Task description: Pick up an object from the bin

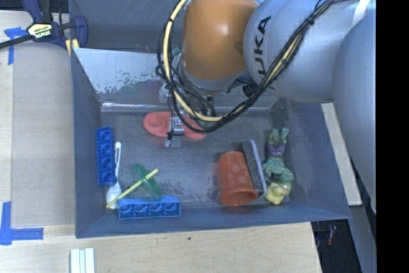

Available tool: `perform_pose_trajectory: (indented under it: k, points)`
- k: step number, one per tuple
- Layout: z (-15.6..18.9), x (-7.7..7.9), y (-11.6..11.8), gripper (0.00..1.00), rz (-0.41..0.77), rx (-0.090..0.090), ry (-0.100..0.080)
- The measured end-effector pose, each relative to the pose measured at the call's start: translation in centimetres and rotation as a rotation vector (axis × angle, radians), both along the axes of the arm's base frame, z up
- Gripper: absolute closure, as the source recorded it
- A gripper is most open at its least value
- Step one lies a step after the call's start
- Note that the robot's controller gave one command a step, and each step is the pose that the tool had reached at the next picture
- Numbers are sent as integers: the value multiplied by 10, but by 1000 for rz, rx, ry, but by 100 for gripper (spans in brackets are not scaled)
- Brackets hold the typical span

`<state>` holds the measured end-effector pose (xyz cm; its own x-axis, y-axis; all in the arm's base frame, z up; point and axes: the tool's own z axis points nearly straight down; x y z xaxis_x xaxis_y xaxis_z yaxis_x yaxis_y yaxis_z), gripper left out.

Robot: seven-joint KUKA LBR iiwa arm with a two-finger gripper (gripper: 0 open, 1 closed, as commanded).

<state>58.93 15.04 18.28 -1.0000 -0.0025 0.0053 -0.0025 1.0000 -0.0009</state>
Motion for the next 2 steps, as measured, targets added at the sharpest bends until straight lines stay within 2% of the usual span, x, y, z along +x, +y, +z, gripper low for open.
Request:
perform_pose_trajectory:
  k: [1,2]
  points:
    - [5,2,-1,0,-2,2,-8]
    - [-15,8,-23,0,5,5,-14]
